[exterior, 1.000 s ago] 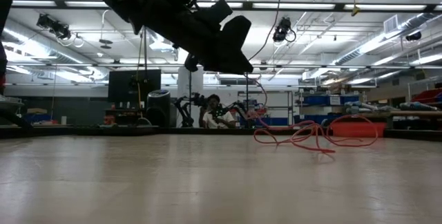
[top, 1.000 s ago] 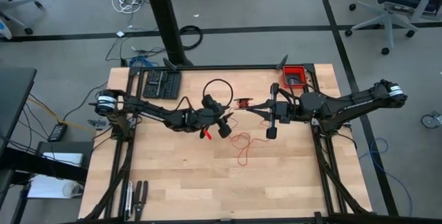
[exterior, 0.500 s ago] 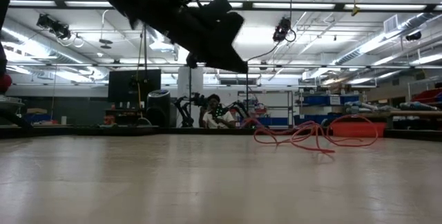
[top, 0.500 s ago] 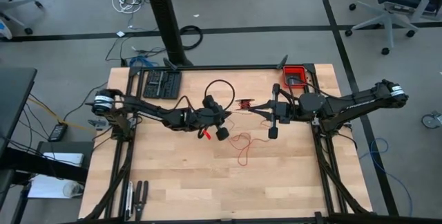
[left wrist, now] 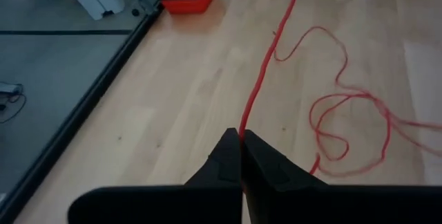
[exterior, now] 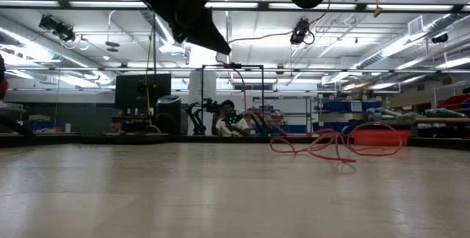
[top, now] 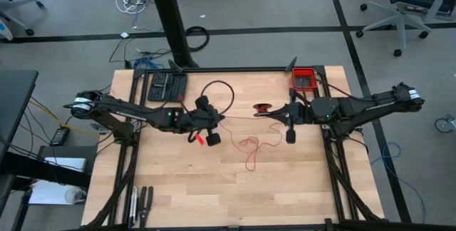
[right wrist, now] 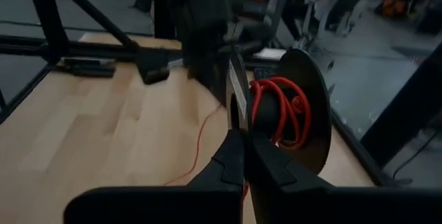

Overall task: Coil cords
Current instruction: Coil the red wire on the black spool

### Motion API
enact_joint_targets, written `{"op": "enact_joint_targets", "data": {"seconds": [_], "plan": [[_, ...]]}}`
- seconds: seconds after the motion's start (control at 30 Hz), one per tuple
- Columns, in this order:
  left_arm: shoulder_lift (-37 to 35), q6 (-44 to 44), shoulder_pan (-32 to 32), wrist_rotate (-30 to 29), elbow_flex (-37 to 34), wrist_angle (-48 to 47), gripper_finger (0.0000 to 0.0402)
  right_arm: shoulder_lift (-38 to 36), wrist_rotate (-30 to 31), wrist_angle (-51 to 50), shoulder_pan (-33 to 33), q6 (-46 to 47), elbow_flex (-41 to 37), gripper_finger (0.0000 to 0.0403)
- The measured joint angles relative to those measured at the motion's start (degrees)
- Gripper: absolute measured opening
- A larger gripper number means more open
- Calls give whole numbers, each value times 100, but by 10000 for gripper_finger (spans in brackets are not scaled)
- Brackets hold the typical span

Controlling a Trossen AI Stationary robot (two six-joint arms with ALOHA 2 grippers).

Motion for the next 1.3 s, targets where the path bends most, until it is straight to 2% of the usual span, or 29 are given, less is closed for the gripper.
{"op": "enact_joint_targets", "data": {"seconds": [0.2, 0.47, 0.6, 0.67, 0.83, 0.97, 1.2, 1.3], "plan": [[-286, 133, -2, -212, 0, -424, 1, -154, -115, -425, 2, 365, 0, 2], [-414, 285, -4, -197, 121, -420, 1, -86, -189, -1504, 4, 1012, 0, 2], [-420, 586, -7, -189, 397, -309, 1, -80, -420, -1808, 2, 1275, 0, 2], [-420, 829, -11, -172, 511, -35, 1, -80, -504, -1842, 2, 1323, 0, 2], [-419, 1920, -11, 329, 581, 1094, 1, 52, -732, -1838, 0, 1328, 0, 2], [-416, 2551, 1, 350, 581, 1625, 1, 323, -1001, -1698, -2, 1310, 9, 2], [-354, 3131, 112, 397, 577, 2414, 1, 942, -2155, -850, -4, 882, 13, 2], [-313, 3330, 116, 748, 577, 2654, 1, 1180, -2304, -480, -8, 626, 11, 1]]}}
